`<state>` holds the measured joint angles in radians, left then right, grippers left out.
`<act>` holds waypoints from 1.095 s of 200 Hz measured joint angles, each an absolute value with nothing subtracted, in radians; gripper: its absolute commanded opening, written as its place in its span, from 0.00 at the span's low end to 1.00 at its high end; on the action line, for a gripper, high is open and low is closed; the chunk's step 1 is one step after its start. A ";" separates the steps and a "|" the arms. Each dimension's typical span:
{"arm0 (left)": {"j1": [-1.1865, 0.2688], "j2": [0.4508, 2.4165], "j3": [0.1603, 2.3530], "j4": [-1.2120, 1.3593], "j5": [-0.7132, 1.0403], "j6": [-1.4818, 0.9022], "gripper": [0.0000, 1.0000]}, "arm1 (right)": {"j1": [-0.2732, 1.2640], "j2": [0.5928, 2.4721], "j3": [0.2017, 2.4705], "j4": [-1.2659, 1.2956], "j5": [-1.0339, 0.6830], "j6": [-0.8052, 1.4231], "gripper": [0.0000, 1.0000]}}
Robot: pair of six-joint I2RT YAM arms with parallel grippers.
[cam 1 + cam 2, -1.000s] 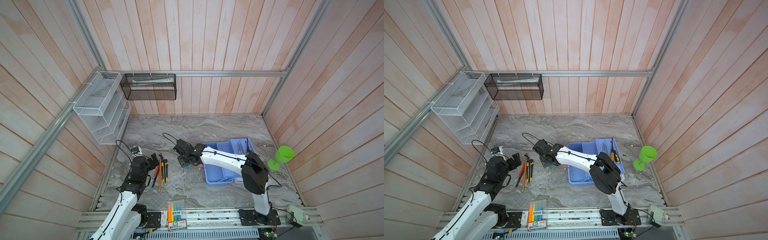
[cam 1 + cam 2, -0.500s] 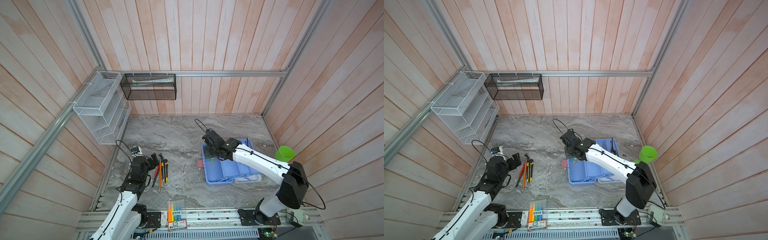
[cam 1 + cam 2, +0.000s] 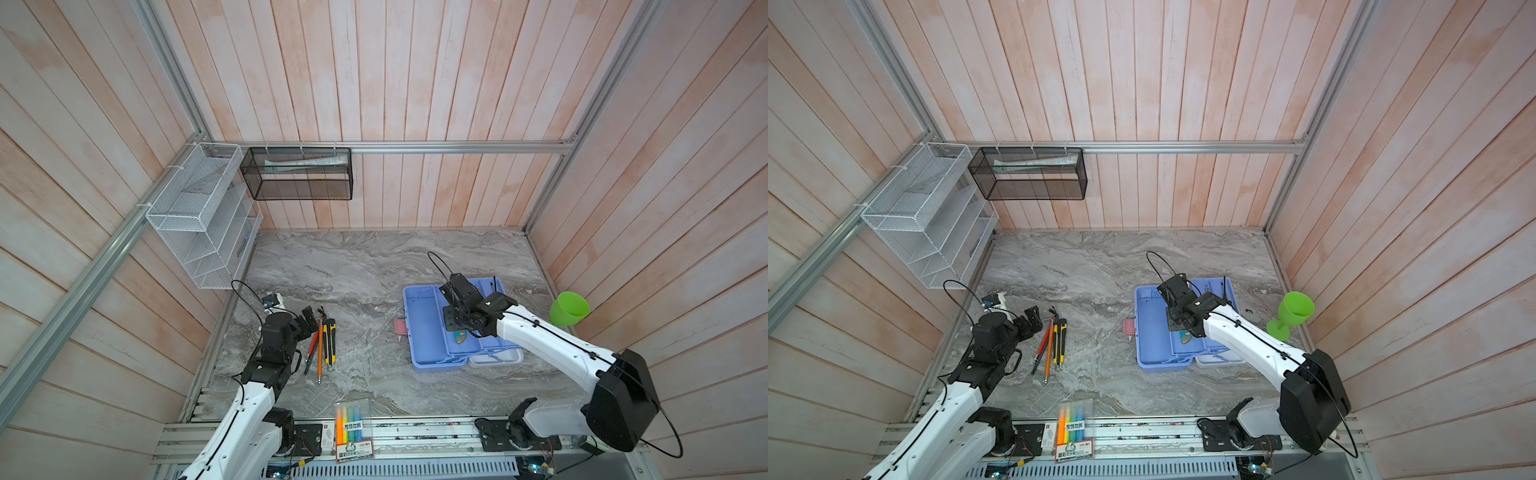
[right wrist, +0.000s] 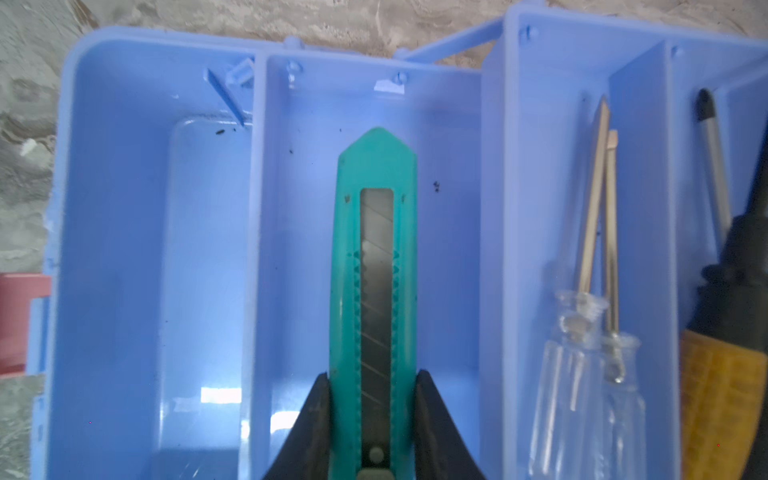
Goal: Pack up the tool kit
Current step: 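Carry the teal box cutter to the blue tray and lower it in, then release the teal box cutter and move the right gripper back toward the tools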
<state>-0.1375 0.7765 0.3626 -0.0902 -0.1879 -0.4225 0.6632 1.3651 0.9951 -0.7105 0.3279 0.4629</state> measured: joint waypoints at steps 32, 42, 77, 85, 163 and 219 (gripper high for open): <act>-0.138 0.777 0.363 -0.090 -0.188 -0.422 1.00 | 0.663 1.378 0.981 -0.678 0.314 0.448 0.11; -0.138 0.777 0.363 -0.090 -0.188 -0.422 1.00 | 0.663 1.385 0.981 -0.662 0.308 0.444 0.12; -0.138 0.777 0.363 -0.090 -0.188 -0.422 1.00 | 0.663 1.430 0.984 -0.635 0.282 0.437 0.27; -0.138 0.777 0.363 -0.090 -0.188 -0.422 1.00 | 0.663 1.443 0.987 -0.637 0.281 0.436 0.31; -0.138 0.777 0.363 -0.090 -0.188 -0.422 1.00 | 0.665 1.472 1.118 -0.734 0.326 0.421 0.47; -0.138 0.777 0.363 -0.090 -0.188 -0.422 1.00 | 0.778 1.567 1.301 -0.731 0.359 0.418 0.49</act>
